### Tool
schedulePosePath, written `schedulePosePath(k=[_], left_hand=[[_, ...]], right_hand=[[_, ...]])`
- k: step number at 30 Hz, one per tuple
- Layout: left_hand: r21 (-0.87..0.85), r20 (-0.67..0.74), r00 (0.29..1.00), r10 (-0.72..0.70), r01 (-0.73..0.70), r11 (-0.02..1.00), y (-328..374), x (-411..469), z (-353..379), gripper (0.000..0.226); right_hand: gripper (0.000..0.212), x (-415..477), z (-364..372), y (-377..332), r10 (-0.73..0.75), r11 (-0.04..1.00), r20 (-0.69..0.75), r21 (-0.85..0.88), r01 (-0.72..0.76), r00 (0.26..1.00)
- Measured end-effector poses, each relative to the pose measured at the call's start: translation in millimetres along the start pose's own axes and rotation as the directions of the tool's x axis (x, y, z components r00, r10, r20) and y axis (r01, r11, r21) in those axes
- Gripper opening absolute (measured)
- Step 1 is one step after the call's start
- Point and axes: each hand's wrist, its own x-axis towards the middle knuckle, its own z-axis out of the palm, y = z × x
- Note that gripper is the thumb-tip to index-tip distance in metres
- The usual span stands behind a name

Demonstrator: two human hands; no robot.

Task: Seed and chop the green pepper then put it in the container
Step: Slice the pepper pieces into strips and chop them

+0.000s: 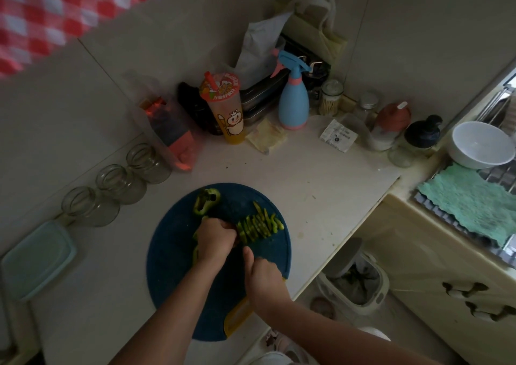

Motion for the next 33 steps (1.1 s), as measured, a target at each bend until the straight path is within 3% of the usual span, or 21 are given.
schedulePosePath(k=[3, 6, 11, 18, 24, 28, 33], left_hand=[[-0.003, 0.009, 1.000, 0.008, -0.008, 1.000, 1, -1, 0, 0.021], [-0.037, 0.034, 0.999, 0.013, -0.011, 0.999, 2, -2, -1, 0.023], [-0.079, 0.045, 0.999, 0.030, -0.026, 0.997, -1, 0, -1, 0.010], [0.046, -0.045, 0.970, 0.238, -0.236, 0.971, -16, -15, 4, 0.015], [0.031, -0.022, 0.952, 0.305, -0.305, 0.952, -31, -21, 6, 0.015], [-0.111, -0.061, 0.977, 0.205, -0.211, 0.971, -40, -22, 8, 0.012], [-0.307, 0.012, 0.998, 0.057, -0.051, 0.950, -28, -8, 6, 0.007]], right_hand=[[0.053, 3, 4, -2, 0.031, 0.998, 0.012, 0.048, -0.032, 0.999], [0.056, 9, 6, -3, 0.111, 0.981, 0.011, 0.157, -0.112, 0.994], [0.049, 9, 5, -4, 0.114, 0.974, 0.009, 0.194, -0.114, 0.993], [0.053, 23, 11, -12, 0.143, 0.970, 0.006, 0.199, -0.142, 0.990], [0.056, 24, 9, -12, 0.138, 0.963, -0.033, 0.238, -0.126, 0.990], [0.055, 23, 2, -14, 0.106, 0.968, -0.019, 0.231, -0.098, 0.994], [0.060, 20, -10, -5, 0.047, 0.963, 0.011, 0.265, -0.048, 0.999]])
